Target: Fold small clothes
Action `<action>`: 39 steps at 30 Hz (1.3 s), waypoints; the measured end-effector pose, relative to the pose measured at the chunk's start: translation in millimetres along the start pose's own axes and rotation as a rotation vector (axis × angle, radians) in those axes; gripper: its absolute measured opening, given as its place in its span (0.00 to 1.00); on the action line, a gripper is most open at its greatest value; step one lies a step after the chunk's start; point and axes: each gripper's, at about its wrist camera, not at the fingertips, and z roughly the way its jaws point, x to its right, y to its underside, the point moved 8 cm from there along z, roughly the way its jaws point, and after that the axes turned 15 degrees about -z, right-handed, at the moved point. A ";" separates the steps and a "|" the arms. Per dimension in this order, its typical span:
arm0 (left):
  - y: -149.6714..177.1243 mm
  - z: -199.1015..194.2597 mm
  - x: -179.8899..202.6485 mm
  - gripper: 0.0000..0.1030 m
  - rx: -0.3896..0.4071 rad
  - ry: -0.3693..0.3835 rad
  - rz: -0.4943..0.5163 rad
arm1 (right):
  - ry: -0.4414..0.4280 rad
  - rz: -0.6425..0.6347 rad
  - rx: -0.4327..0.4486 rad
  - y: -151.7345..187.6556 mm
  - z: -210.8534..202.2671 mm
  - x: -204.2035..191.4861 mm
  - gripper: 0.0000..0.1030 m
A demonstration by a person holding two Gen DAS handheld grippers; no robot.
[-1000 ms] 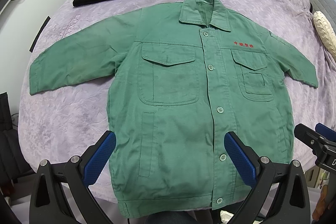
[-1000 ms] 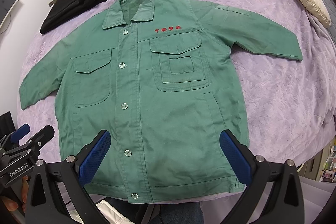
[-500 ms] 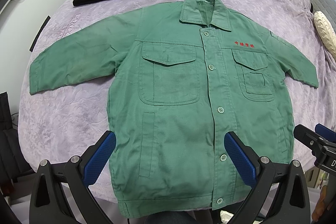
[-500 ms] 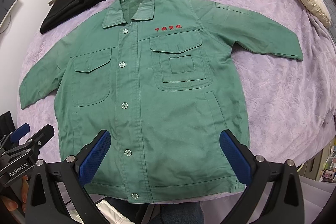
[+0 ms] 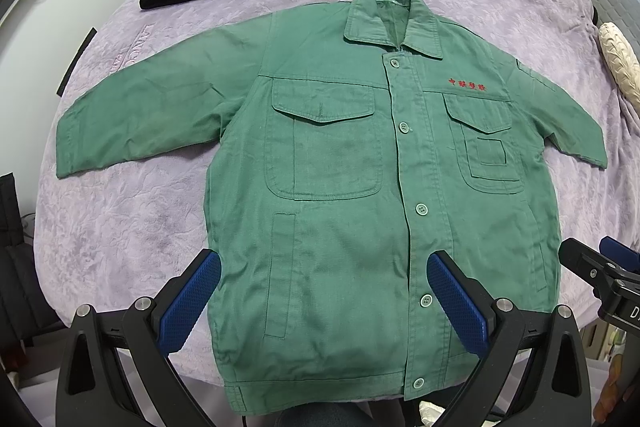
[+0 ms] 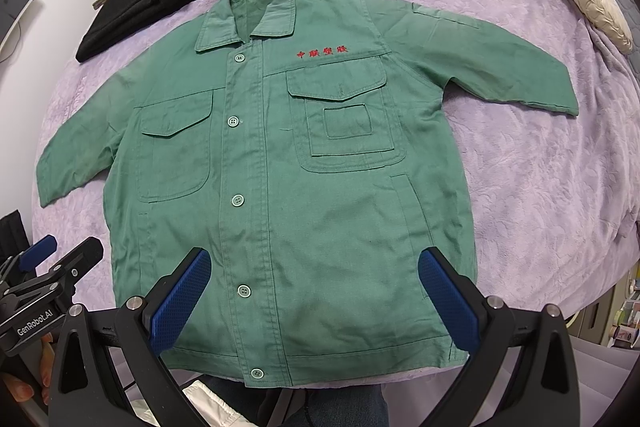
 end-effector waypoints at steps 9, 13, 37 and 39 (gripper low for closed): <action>0.2 0.1 -0.2 1.00 0.000 0.000 0.000 | 0.000 0.001 -0.001 -0.7 0.1 0.3 1.00; 0.3 0.0 -0.3 1.00 0.000 -0.001 0.000 | 0.000 0.000 -0.002 -1.3 0.0 0.7 1.00; 5.3 15.5 -20.1 1.00 -0.045 0.041 -0.042 | -0.091 -0.012 -0.020 -0.6 16.4 -25.6 1.00; 1.3 20.3 -31.7 1.00 -0.055 0.068 -0.076 | -0.100 -0.033 -0.012 -4.3 19.5 -38.1 1.00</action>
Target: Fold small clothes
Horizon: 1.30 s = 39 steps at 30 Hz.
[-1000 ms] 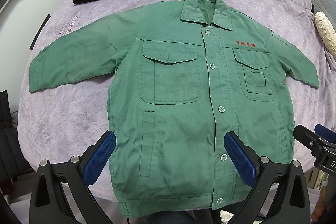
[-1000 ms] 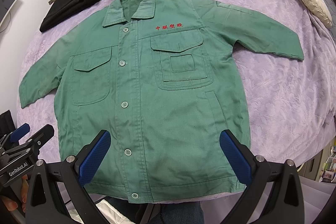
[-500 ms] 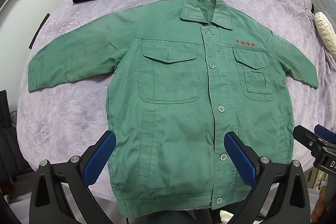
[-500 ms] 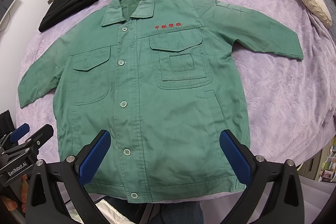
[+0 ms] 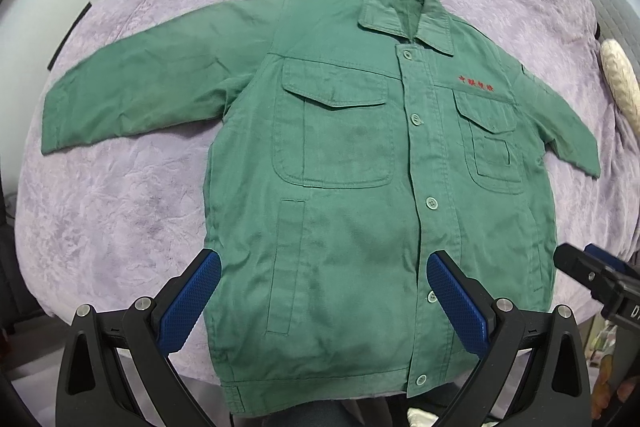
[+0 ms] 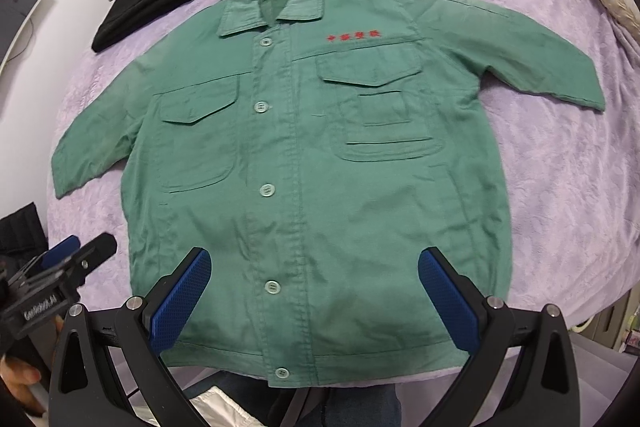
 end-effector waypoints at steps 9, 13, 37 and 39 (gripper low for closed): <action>-75.9 33.7 -116.7 1.00 0.073 0.063 -0.245 | -0.062 -0.036 -0.068 -8.7 40.8 -67.2 1.00; -118.8 59.6 -199.6 1.00 0.123 0.036 -0.394 | -0.068 -0.046 -0.102 -8.7 59.3 -97.2 1.00; -231.9 46.1 -345.2 0.08 0.434 0.213 -0.652 | -0.084 -0.092 -0.157 -10.3 83.6 -147.6 1.00; -241.2 23.3 -310.3 0.08 0.478 0.233 -0.559 | -0.094 -0.079 -0.149 -9.3 80.8 -137.9 1.00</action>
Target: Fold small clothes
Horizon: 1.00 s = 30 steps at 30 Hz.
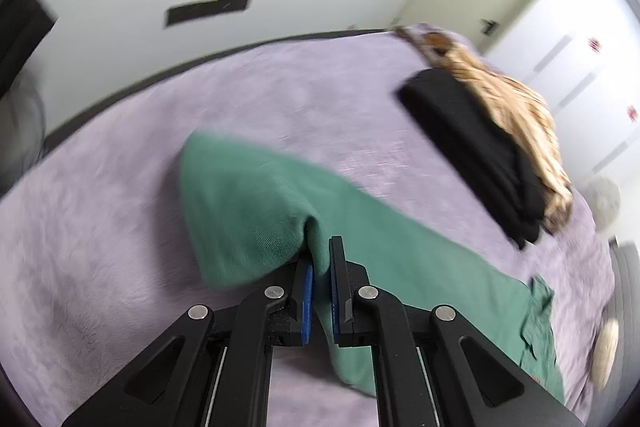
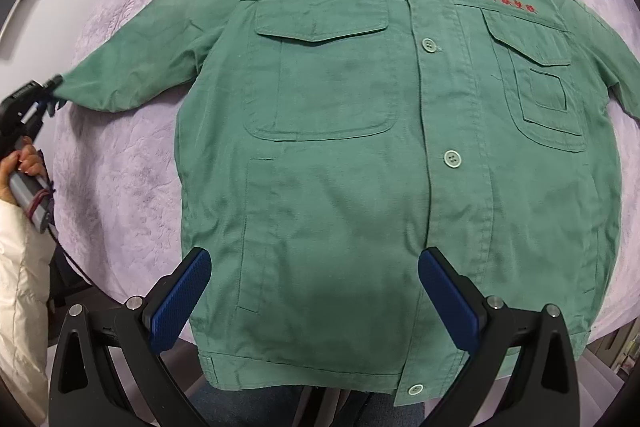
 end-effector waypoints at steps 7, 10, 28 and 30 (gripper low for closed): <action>63.8 -42.2 172.5 0.08 0.009 0.235 0.295 | -0.029 0.068 0.063 4.5 -20.9 54.6 1.00; 131.3 -34.6 254.1 0.08 -0.071 0.321 0.430 | -0.034 0.123 0.085 10.6 -28.8 93.0 1.00; 372.7 44.8 285.1 1.00 -0.278 -0.067 0.772 | 0.018 0.116 0.110 -1.9 -21.6 220.1 1.00; 349.5 30.9 274.3 1.00 -0.224 -0.078 0.766 | 0.047 0.040 0.147 -27.4 -20.4 203.1 1.00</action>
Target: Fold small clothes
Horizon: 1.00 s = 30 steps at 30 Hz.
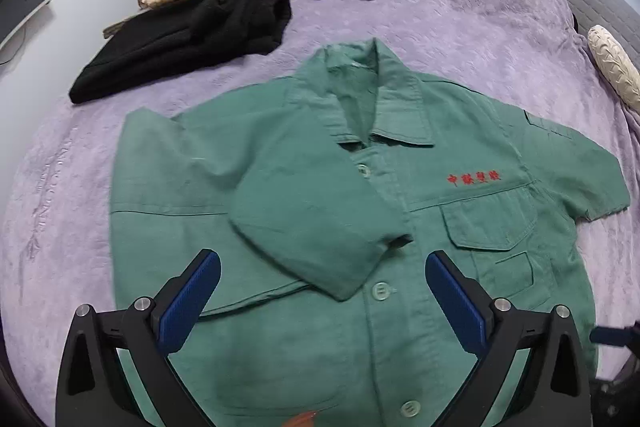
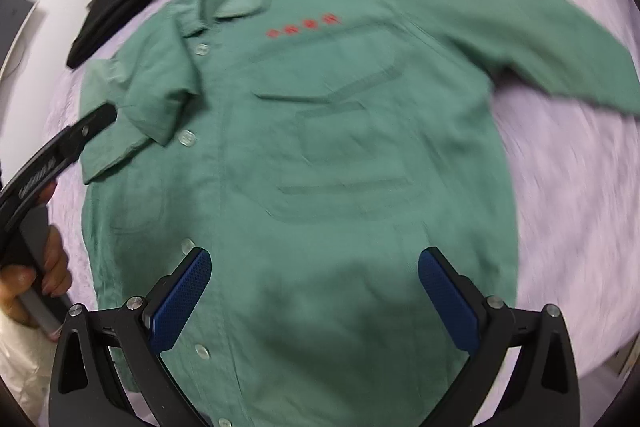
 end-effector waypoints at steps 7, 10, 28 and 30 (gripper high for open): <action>-16.8 1.5 -141.7 1.00 0.008 -0.218 -0.211 | 0.104 -0.294 0.131 -98.6 34.1 -106.8 1.00; -19.7 19.4 -187.5 1.00 -0.041 -0.264 -0.294 | 0.176 -0.394 0.166 -132.6 60.8 -144.5 1.00; -25.6 67.9 -230.4 1.00 -0.103 -0.267 -0.329 | -0.209 0.443 0.205 -121.3 67.8 41.8 0.79; -27.9 68.9 -228.5 1.00 -0.101 -0.261 -0.311 | -0.246 0.502 0.240 -112.4 62.9 50.8 0.89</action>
